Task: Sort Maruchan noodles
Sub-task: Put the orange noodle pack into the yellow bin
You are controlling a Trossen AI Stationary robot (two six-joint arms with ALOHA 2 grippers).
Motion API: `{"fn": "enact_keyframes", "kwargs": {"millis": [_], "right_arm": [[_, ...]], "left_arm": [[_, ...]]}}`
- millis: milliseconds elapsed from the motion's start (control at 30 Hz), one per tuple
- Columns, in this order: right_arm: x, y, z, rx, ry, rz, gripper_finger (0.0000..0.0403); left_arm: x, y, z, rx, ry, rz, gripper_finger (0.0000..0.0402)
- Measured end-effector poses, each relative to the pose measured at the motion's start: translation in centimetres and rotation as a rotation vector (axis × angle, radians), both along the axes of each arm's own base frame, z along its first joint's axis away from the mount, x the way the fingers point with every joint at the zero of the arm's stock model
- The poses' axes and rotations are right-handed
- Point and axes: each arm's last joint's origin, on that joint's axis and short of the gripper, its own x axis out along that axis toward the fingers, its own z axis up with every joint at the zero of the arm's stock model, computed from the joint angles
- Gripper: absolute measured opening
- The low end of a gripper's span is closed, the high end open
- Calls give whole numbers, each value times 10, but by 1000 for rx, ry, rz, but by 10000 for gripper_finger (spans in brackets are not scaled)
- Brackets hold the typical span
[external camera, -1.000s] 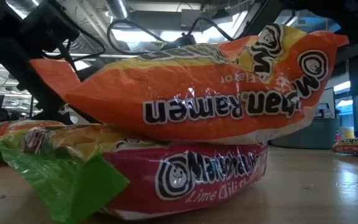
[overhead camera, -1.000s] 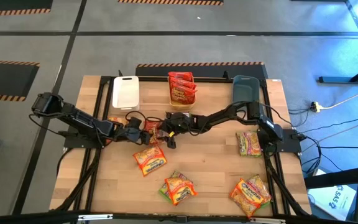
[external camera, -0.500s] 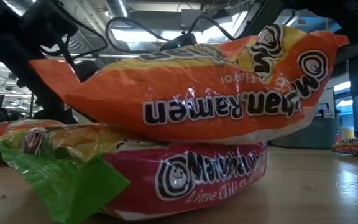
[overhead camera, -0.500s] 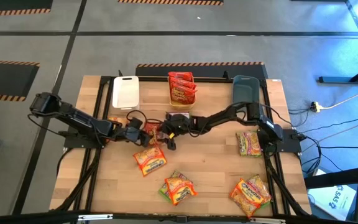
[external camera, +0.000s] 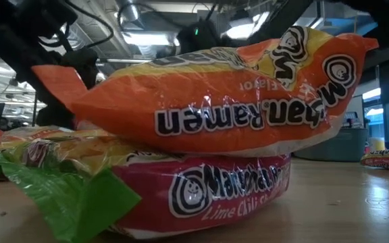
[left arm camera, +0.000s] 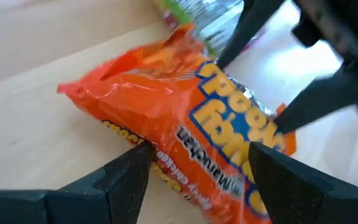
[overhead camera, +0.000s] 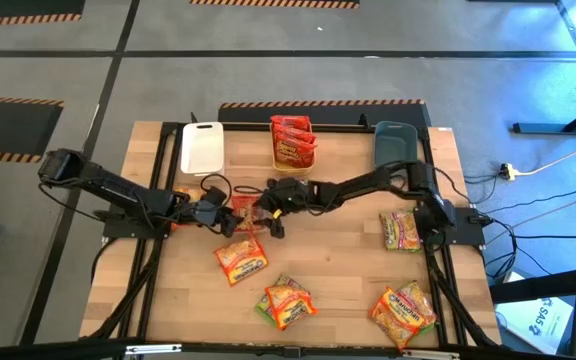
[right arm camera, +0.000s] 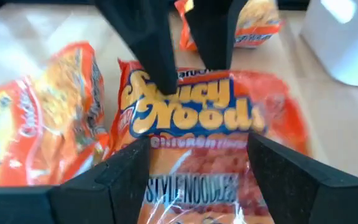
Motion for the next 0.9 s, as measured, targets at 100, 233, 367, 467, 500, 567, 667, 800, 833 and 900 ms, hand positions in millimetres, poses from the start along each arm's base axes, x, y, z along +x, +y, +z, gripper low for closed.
{"fn": "enact_keyframes", "kwargs": {"millis": [100,233,367,467,500,567,667,800,833,900], "right_arm": [[-10,1,26,15,52,-7,259],[-28,2,49,60,186,-51,259],[-38,3,50,198,285,-117,259],[-42,5,37,337,306,-169,259],[-44,8,31,390,305,-187,259],[-50,10,19,477,301,-242,259],[-55,11,10,627,218,-305,259],[-65,11,-16,769,224,-433,259],[-65,14,-23,790,234,-451,259],[-63,17,-30,815,217,-478,259]], "left_arm": [[-1,0,4,34,-12,-29,264],[-3,1,6,51,-10,-48,264],[-6,-1,3,48,34,-69,264],[-9,-3,-1,65,77,-82,264],[-9,-4,-2,69,87,-84,264],[-10,-6,-2,80,85,-86,264],[-10,-7,-2,124,86,-81,264],[-11,-7,-1,204,97,-87,264],[-11,-6,-1,218,99,-83,264],[-11,-6,-2,245,108,-92,264]]}}
